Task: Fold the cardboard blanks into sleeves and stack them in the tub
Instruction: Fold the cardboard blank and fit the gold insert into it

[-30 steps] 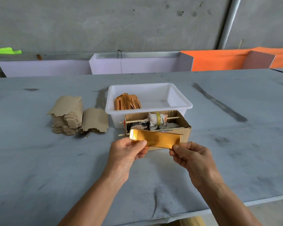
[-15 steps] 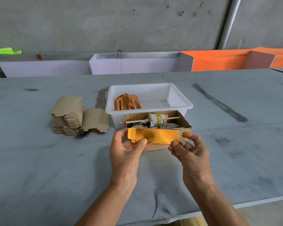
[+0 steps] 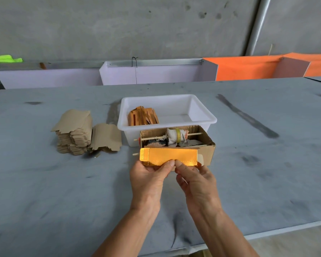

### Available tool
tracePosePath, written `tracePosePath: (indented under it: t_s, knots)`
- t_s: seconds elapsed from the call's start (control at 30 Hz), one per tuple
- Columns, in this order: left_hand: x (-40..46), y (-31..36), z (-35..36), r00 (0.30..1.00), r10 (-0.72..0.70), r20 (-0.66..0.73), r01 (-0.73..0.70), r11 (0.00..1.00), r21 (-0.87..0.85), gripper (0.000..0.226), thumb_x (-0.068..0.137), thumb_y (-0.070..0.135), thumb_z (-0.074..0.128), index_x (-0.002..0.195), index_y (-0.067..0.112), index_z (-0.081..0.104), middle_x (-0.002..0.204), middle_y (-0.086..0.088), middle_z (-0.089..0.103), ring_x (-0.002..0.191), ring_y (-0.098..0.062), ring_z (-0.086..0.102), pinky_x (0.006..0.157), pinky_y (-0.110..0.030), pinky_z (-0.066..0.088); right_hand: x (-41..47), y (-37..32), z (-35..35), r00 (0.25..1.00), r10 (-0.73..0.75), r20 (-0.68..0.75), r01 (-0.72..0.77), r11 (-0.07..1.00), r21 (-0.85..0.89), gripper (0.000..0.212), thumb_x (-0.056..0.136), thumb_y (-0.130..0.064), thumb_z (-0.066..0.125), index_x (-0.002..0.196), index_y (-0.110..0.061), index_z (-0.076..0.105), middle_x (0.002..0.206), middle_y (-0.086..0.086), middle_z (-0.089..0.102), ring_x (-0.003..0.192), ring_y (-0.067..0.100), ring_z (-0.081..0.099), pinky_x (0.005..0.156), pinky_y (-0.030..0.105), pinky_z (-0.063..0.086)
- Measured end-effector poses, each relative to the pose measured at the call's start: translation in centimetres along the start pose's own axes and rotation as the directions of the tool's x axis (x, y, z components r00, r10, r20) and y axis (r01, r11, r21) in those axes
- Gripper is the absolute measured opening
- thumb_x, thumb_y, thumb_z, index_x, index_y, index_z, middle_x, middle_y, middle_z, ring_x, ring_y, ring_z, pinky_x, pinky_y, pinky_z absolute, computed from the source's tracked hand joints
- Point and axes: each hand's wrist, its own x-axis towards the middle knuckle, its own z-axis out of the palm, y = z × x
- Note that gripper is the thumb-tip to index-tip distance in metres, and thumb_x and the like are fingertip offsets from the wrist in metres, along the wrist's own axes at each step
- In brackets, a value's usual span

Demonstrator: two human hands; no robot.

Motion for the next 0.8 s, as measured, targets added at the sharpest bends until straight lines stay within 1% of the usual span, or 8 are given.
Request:
tracePosePath:
  t_s: [0.07, 0.2, 0.37, 0.53, 0.6, 0.73, 0.8]
  knots:
    - [0.1, 0.0, -0.2, 1.0, 0.004, 0.0, -0.004, 1.0, 0.01, 0.029, 0.067, -0.013, 0.074, 0.085, 0.008, 0.064, 0.067, -0.002, 0.072, 0.057, -0.008, 0.067, 0.049, -0.015, 0.048, 0.1, 0.0, 0.0, 1.0, 0.023, 0.004, -0.023, 1.0, 0.018, 0.031, 0.072, 0.001, 0.072, 0.098, -0.006, 0.058, 0.067, 0.002, 0.062, 0.06, 0.011, 0.062, 0.063, 0.024, 0.046]
    - [0.3, -0.2, -0.8, 1.0, 0.01, -0.016, -0.009, 0.998, 0.068, 0.026, 0.065, -0.008, 0.077, 0.077, 0.013, 0.066, 0.064, 0.0, 0.071, 0.055, -0.007, 0.064, 0.048, -0.017, 0.049, 0.3, -0.2, -0.5, 1.0, 0.026, 0.006, -0.026, 0.999, -0.026, 0.016, 0.076, 0.001, 0.07, 0.087, -0.008, 0.062, 0.06, -0.001, 0.064, 0.055, 0.009, 0.06, 0.062, 0.024, 0.047]
    - [0.6, -0.1, -1.3, 1.0, -0.009, -0.015, 0.01, 0.997, 0.08, 0.023, 0.068, -0.008, 0.076, 0.08, 0.008, 0.066, 0.063, 0.001, 0.07, 0.053, -0.006, 0.062, 0.049, -0.017, 0.05, 0.4, -0.8, -1.3, 0.998, 0.056, 0.019, -0.055, 0.997, -0.046, 0.001, 0.084, -0.005, 0.065, 0.083, -0.006, 0.065, 0.066, 0.007, 0.069, 0.056, 0.011, 0.065, 0.053, 0.019, 0.052]
    - [1.1, -0.1, -2.2, 0.999, -0.045, -0.015, 0.047, 0.994, 0.099, 0.015, 0.072, -0.002, 0.075, 0.078, 0.009, 0.067, 0.063, -0.004, 0.07, 0.055, -0.014, 0.063, 0.052, -0.021, 0.052, 0.6, -1.2, -1.7, 0.995, 0.093, 0.045, -0.091, 0.995, -0.032, 0.013, 0.089, -0.01, 0.059, 0.078, -0.006, 0.064, 0.069, 0.011, 0.071, 0.059, 0.014, 0.069, 0.049, 0.019, 0.052]
    - [1.2, 0.0, -2.4, 0.998, -0.062, -0.006, 0.062, 0.994, 0.091, 0.014, 0.073, -0.001, 0.074, 0.076, 0.01, 0.066, 0.062, -0.004, 0.07, 0.055, -0.014, 0.064, 0.052, -0.022, 0.052, 0.6, -1.3, -1.9, 0.992, 0.113, 0.06, -0.111, 0.993, -0.031, 0.015, 0.089, -0.012, 0.058, 0.077, -0.008, 0.065, 0.072, 0.012, 0.072, 0.061, 0.015, 0.07, 0.049, 0.019, 0.053]
    - [1.7, 0.0, -2.9, 0.997, -0.077, 0.028, 0.074, 0.994, 0.081, 0.006, 0.077, 0.004, 0.07, 0.076, 0.007, 0.065, 0.064, -0.01, 0.07, 0.053, -0.015, 0.064, 0.05, -0.022, 0.051, 0.7, -1.5, -2.4, 0.984, 0.154, 0.086, -0.151, 0.988, -0.045, 0.012, 0.087, -0.018, 0.059, 0.081, -0.01, 0.066, 0.08, 0.012, 0.074, 0.063, 0.012, 0.07, 0.048, 0.019, 0.052]
    - [1.8, -0.1, -3.2, 0.994, -0.088, 0.072, 0.082, 0.993, 0.08, 0.008, 0.082, 0.011, 0.067, 0.079, 0.004, 0.065, 0.07, -0.014, 0.072, 0.056, -0.017, 0.066, 0.051, -0.022, 0.051, 0.8, -1.7, -2.6, 0.982, 0.171, 0.08, -0.17, 0.985, -0.025, 0.01, 0.086, -0.016, 0.059, 0.082, -0.01, 0.065, 0.079, 0.011, 0.074, 0.06, 0.011, 0.069, 0.046, 0.018, 0.051]
